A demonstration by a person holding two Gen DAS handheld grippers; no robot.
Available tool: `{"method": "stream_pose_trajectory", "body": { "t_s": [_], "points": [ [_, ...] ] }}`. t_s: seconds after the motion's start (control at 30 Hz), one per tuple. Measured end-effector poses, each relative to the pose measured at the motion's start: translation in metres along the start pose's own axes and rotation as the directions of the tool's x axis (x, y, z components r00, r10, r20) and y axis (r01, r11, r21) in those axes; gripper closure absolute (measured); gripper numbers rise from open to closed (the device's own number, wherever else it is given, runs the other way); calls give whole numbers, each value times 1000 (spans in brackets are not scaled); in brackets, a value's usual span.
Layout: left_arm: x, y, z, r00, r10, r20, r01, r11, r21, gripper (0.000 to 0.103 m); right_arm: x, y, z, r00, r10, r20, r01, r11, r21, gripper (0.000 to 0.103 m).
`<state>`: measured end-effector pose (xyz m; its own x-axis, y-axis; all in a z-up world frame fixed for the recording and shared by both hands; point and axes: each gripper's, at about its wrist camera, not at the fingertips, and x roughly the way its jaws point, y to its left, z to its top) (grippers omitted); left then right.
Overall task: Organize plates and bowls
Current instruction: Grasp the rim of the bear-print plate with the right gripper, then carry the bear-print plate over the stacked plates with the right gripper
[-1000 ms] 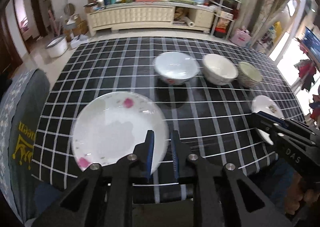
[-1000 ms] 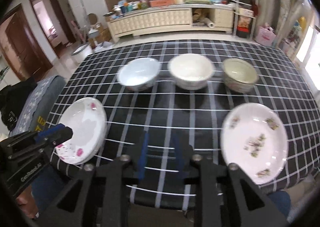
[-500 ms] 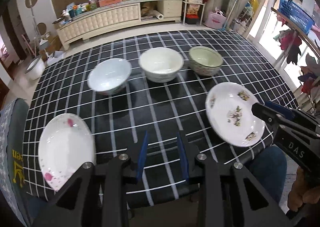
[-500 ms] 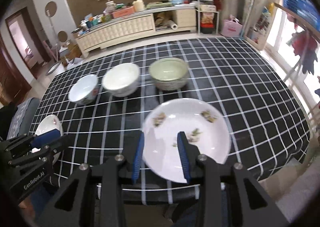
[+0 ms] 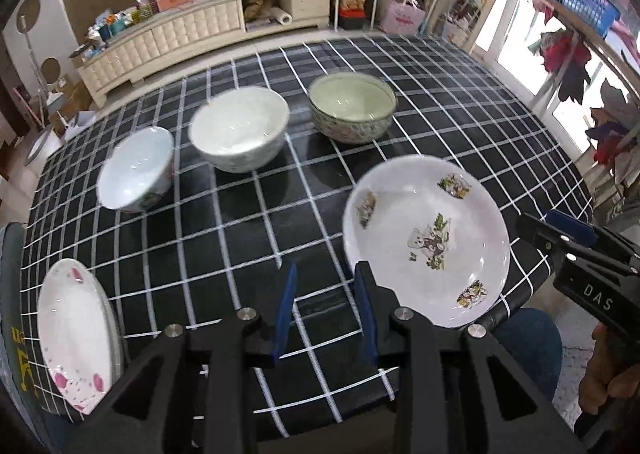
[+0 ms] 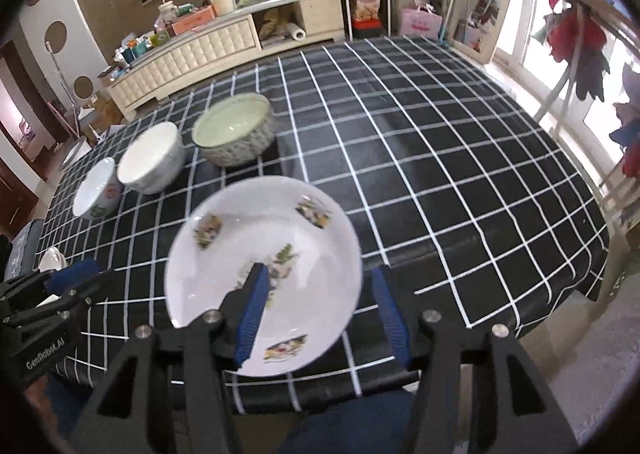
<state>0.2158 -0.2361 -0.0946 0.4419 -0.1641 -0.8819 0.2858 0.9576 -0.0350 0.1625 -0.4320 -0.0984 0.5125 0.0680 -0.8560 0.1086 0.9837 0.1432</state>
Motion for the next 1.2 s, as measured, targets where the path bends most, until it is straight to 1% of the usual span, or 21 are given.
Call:
{"method": "stream_pose_trajectory", "body": {
  "t_s": [0.03,0.07,0.27,0.37,0.43,0.5,0.53,0.67,0.7,0.77,0.8,0.9,0.93,1.0,1.03,1.07,1.13,1.2],
  "points": [
    [7,-3,0,1000,-11,-11,12,1000,2,66,4,-3,0,1000,-1,-8,1,1000,0,44],
    [11,-5,-1,1000,-19,-15,19,1000,2,65,7,-6,0,1000,-3,-16,3,1000,1,44],
    [43,-16,1,998,-22,-65,22,1000,0,65,31,-19,0,998,2,-59,-1,1000,7,44],
    [57,-14,1,996,-19,-90,18,1000,-10,65,41,-23,0,997,8,-80,-8,1000,9,44],
    [67,-11,0,994,-32,-105,30,999,-27,65,46,-25,0,996,18,-92,-17,1000,12,44],
    [74,-8,0,992,-60,-114,55,997,-53,65,50,-26,0,996,11,-90,-10,1000,14,44],
    [79,-6,0,990,-63,-123,56,996,-63,65,51,-27,0,996,10,-88,-9,1000,13,44],
    [89,-7,0,989,-51,-140,43,998,-53,65,55,-30,2,996,16,-91,-15,1000,14,44],
    [91,-7,0,989,-54,-141,47,998,-50,65,57,-31,2,995,18,-94,-17,1000,15,44],
    [94,-8,1,987,-71,-144,64,997,-50,70,59,-31,3,995,28,-96,-27,999,17,44],
    [96,-10,2,986,-76,-146,69,996,-51,71,61,-31,4,995,23,-98,-22,1000,10,45],
    [101,-12,4,985,-90,-144,83,995,-51,74,64,-31,4,994,24,-106,-24,1000,4,54],
    [102,-13,4,985,-94,-143,87,995,-51,76,65,-33,4,993,30,-110,-29,1000,7,58],
    [103,-17,6,986,-95,-137,90,995,-36,80,66,-36,3,993,37,-114,-36,999,11,63],
    [104,-19,6,987,-93,-134,91,996,-28,82,65,-37,3,992,47,-113,-46,999,14,67],
    [105,-20,8,987,-87,-132,85,996,-22,82,64,-38,3,992,58,-114,-56,998,18,68],
    [107,-20,9,988,-88,-130,86,996,-23,82,64,-37,3,990,75,-115,-74,997,16,76],
    [108,-19,11,987,-97,-130,94,995,-30,82,63,-33,3,991,69,-113,-70,998,1,76]
  ]
}}
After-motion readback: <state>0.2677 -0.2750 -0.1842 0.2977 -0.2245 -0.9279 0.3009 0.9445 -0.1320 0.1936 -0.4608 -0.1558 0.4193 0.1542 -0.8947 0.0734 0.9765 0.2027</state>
